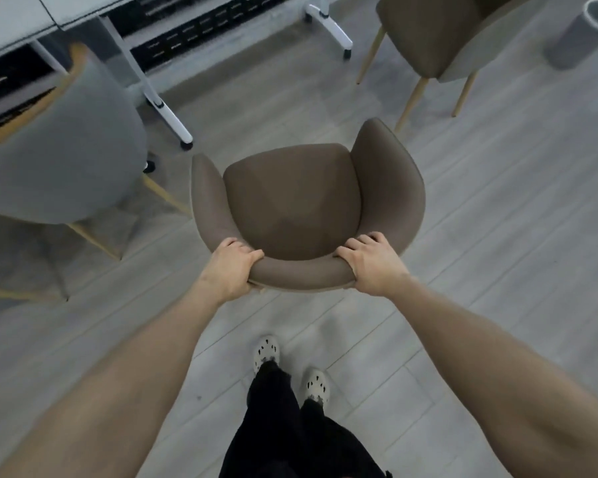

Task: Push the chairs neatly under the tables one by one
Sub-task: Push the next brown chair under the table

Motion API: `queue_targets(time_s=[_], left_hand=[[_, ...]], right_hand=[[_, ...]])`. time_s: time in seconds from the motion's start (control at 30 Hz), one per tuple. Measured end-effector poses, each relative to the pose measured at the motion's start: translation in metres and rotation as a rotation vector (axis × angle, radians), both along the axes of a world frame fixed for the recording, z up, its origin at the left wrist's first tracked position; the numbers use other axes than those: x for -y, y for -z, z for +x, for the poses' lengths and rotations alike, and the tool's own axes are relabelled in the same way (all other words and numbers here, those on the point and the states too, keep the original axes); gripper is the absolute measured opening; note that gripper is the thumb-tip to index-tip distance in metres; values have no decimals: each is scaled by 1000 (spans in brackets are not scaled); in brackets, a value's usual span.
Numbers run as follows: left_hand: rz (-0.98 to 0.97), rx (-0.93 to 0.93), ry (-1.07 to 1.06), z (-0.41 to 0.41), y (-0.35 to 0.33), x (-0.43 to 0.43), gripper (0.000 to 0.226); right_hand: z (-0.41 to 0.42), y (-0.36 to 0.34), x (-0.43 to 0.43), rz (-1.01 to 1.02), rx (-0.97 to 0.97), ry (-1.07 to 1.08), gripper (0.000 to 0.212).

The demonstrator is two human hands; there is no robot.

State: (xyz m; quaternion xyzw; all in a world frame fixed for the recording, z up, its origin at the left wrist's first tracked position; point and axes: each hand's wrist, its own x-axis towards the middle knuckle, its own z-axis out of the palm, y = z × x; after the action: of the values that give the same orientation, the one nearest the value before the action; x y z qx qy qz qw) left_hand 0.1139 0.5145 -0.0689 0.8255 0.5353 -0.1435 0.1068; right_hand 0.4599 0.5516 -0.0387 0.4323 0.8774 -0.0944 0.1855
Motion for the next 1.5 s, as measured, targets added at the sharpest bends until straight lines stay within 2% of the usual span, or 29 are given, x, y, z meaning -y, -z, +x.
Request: queue_targets(time_s=[0.2, 0.33, 0.63, 0.83, 1.07, 1.33, 1.5], left_hand=[[11, 100, -190, 4, 9, -53, 73], [27, 179, -284, 0, 9, -117, 85], [18, 225, -470, -15, -4, -263, 112], [-114, 227, -530, -32, -12, -332, 107], [-177, 200, -585, -66, -17, -426, 102], [-151, 166, -652, -114, -16, -520, 100], [-142, 190, -665, -148, -11, -555, 90]], right_hand=[[-4, -1, -117, 24, 36, -127, 60], [-19, -2, -202, 39, 66, -146, 67], [-62, -8, -370, 23, 131, -179, 76], [-85, -8, -445, 2, 128, -217, 71], [-125, -14, -548, -5, 97, -259, 66], [-181, -16, -651, 29, 62, -314, 64], [-216, -17, -688, 33, 35, -313, 62]])
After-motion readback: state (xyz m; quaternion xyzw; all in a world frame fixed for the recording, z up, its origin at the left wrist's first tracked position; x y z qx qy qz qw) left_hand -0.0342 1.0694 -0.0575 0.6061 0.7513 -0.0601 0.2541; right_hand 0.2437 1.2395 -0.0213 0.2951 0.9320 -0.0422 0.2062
